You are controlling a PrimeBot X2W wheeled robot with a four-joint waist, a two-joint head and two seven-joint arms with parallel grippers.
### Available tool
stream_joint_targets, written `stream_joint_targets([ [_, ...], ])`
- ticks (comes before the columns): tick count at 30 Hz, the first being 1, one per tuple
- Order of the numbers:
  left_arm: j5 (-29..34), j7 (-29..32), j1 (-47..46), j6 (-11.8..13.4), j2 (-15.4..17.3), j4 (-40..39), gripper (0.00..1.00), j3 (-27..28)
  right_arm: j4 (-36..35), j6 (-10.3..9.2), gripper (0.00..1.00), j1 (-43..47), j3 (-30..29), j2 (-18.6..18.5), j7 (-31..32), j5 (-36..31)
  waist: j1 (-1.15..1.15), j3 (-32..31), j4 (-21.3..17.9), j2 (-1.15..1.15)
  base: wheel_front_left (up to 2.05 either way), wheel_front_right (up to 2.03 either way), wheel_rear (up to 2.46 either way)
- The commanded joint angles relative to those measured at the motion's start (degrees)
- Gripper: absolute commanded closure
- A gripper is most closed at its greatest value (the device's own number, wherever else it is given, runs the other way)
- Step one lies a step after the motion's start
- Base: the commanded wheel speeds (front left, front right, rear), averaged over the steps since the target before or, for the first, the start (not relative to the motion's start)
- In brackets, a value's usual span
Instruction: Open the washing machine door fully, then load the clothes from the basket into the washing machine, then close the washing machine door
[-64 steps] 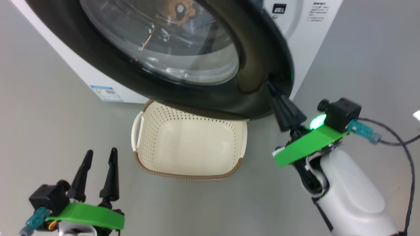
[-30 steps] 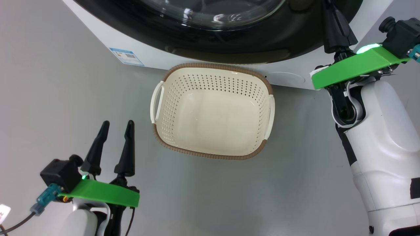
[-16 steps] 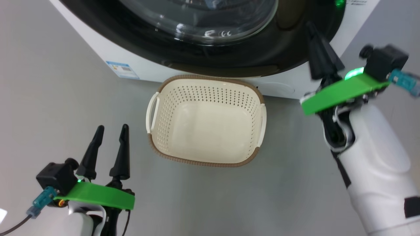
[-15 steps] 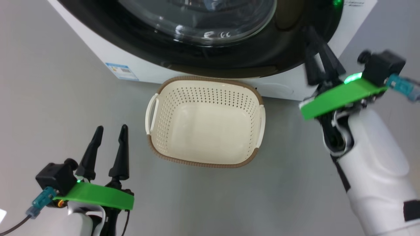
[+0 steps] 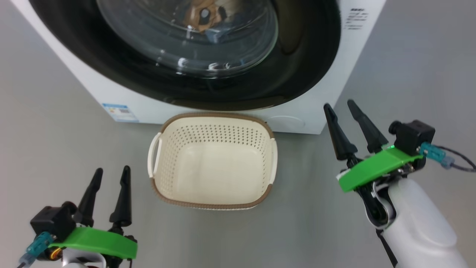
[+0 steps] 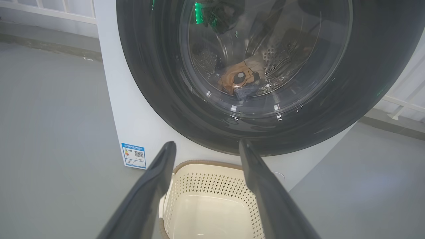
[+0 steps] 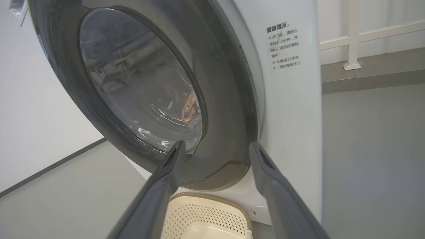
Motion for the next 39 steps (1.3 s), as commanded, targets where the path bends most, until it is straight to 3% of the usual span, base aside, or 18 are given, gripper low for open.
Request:
stream_joint_targets([
  [1, 0.6, -0.4, 0.0, -0.1, 2.2, -0.8, 0.00, 2.4, -1.6, -0.06, 0.00, 1.5, 0.9, 0.1, -0.3, -0.1, 0.00, -1.7, -1.8, 0.00, 0.17, -0.17, 0.00],
  [21, 0.0, -0.4, 3.4, -0.1, 4.1, -0.2, 0.00, 4.5, -3.9, -0.06, 0.00, 11.8, -2.2, -2.6, -0.3, -0.2, 0.00, -5.5, -8.2, 0.00, 0.05, -0.05, 0.00],
  [39, 1.7, -0.4, 4.9, -0.1, 4.4, 0.6, 0.00, 6.2, -5.5, -0.06, 0.00, 17.0, -5.8, -5.3, -0.3, -0.2, 0.00, -7.6, -11.0, 0.00, 0.00, 0.00, 0.00],
])
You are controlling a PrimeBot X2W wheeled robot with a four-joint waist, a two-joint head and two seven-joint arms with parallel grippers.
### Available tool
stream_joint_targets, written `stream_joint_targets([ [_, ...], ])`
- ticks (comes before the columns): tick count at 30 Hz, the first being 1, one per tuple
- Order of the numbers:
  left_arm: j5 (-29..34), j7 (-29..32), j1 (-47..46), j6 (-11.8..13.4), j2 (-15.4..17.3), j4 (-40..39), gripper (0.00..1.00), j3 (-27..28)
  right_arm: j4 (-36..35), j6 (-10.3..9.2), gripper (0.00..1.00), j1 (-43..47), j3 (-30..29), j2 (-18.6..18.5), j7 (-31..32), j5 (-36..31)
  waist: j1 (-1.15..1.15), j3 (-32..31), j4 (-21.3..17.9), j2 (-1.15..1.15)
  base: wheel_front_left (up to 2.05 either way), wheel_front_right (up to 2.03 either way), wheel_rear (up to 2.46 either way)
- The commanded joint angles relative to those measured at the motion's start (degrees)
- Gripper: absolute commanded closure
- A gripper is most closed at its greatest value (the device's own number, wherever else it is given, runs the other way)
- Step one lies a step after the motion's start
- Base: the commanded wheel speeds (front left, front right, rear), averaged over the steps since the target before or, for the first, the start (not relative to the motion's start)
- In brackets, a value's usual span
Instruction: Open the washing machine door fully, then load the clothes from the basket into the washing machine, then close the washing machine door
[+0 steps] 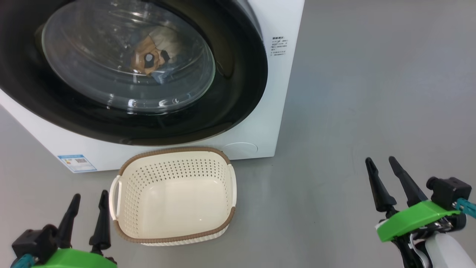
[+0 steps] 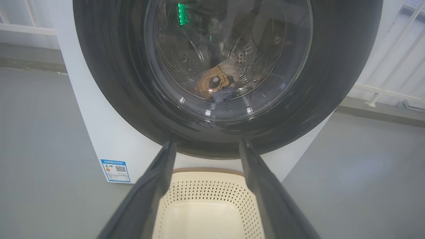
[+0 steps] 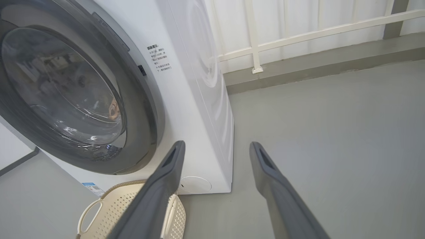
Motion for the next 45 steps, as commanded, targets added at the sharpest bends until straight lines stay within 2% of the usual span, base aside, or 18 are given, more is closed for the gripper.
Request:
stream_joint_targets([
  [1, 0.4, -0.4, 0.1, -0.1, 1.5, -1.1, 0.00, 2.4, -1.5, -0.06, 0.00, 1.2, 0.7, -0.8, -0.3, -0.1, 0.00, -0.3, -0.2, 0.00, 0.00, 0.00, 0.00],
  [36, -0.1, -0.4, 1.4, -0.1, 1.6, -1.3, 0.00, 2.6, -2.6, -0.06, 0.00, 2.8, -0.4, -0.8, -0.3, -0.7, 0.00, -1.0, -0.4, 0.00, 0.00, 0.00, 0.00],
  [37, 0.1, 0.0, 2.0, 0.0, -0.1, 0.2, 1.00, 0.3, -0.9, 0.00, 1.00, 1.7, -1.7, -0.2, 0.0, -0.1, 0.00, -1.0, -0.4, 0.00, 0.00, 0.00, 0.00],
  [41, 0.0, 0.1, 2.2, 0.0, -2.0, 2.7, 1.00, -0.6, 1.7, 0.00, 1.00, 2.5, -1.6, 1.5, 0.1, 0.1, 0.00, -1.0, -0.4, 0.00, 0.00, 0.00, 0.00],
  [45, -2.0, 0.7, 2.3, 0.0, -2.3, 2.7, 1.00, -0.4, 1.5, 0.00, 1.00, 2.9, -1.8, 1.9, 0.7, 1.9, 0.04, -1.1, -0.3, 0.00, 0.00, 0.00, 0.00],
])
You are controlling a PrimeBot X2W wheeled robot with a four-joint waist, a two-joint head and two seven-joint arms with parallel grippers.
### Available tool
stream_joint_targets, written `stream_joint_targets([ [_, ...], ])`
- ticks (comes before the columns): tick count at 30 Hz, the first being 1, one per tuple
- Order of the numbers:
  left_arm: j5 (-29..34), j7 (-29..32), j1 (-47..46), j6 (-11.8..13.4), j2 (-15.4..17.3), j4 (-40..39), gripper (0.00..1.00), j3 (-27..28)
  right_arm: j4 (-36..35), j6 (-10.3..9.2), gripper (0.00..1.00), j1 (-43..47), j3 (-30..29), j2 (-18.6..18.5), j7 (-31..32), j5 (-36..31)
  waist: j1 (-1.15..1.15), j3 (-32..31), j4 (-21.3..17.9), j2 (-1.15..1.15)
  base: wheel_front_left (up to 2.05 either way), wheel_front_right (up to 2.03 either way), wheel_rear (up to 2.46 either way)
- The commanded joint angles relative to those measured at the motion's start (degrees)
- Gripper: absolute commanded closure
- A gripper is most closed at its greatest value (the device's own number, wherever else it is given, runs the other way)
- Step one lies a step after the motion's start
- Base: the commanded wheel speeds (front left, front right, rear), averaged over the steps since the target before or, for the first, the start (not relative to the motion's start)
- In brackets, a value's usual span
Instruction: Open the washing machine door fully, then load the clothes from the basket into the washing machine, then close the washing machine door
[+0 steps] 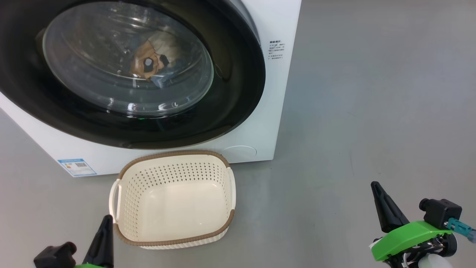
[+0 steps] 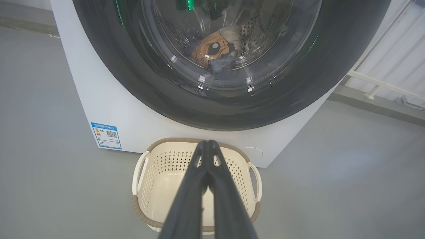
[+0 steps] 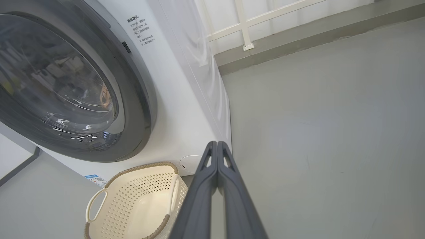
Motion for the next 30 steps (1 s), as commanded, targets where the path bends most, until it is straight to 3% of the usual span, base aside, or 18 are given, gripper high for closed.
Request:
stream_joint_targets([
  [1, -2.1, 0.3, -0.6, 0.0, 1.0, -1.1, 1.00, 0.6, -1.6, 0.00, 1.00, -1.2, -0.4, -0.7, 0.4, 1.8, 0.08, -0.2, 0.1, 0.00, 0.00, 0.00, 0.00],
  [30, -17.0, 4.7, -1.7, 0.0, -0.2, -0.9, 1.00, 2.8, -3.8, -0.02, 1.00, 0.0, -2.9, 1.2, 5.0, 15.7, 0.00, -1.6, 0.7, 0.00, 0.00, 0.00, 0.00],
])
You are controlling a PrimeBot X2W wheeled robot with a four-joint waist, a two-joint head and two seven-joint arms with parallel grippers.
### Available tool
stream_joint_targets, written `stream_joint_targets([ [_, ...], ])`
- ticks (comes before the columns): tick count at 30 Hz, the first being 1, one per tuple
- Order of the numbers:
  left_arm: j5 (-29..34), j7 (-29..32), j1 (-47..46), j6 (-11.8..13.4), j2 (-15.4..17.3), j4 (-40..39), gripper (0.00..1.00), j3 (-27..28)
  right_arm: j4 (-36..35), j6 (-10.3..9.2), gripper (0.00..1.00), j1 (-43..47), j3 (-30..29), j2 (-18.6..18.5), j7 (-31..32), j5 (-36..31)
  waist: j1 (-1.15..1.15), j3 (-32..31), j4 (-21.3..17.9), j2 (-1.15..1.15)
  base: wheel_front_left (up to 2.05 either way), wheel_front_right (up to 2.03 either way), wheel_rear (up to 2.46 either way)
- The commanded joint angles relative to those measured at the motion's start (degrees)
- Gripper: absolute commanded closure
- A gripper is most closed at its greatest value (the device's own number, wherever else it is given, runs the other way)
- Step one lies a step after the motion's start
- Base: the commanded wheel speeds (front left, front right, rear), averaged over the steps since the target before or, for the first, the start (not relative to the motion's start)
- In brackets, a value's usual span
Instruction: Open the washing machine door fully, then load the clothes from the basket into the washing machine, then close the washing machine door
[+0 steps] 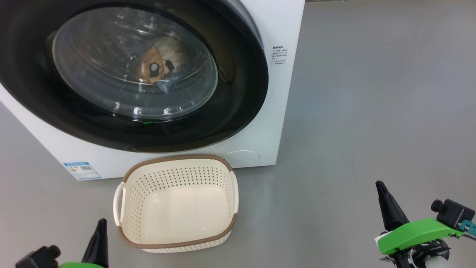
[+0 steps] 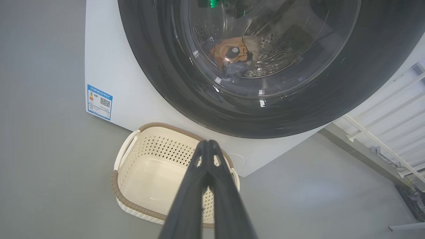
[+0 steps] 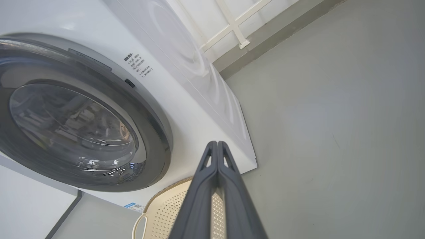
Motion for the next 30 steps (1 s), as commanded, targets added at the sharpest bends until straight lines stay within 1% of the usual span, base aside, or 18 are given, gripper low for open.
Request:
stream_joint_targets([
  [1, -1.4, 0.3, -2.0, 0.0, 0.4, -1.1, 1.00, 1.2, -1.7, -0.02, 1.00, -0.5, -0.5, -0.4, 0.4, 1.5, -0.01, -0.1, 0.0, 0.00, 0.00, 0.00, 0.00],
  [30, -16.6, 5.0, -2.9, -0.1, -1.0, -1.4, 1.00, 3.8, -4.1, -0.03, 1.00, 0.8, -3.2, 1.7, 5.3, 15.8, -0.01, -1.5, 0.7, 0.00, 0.00, 0.00, 0.00],
])
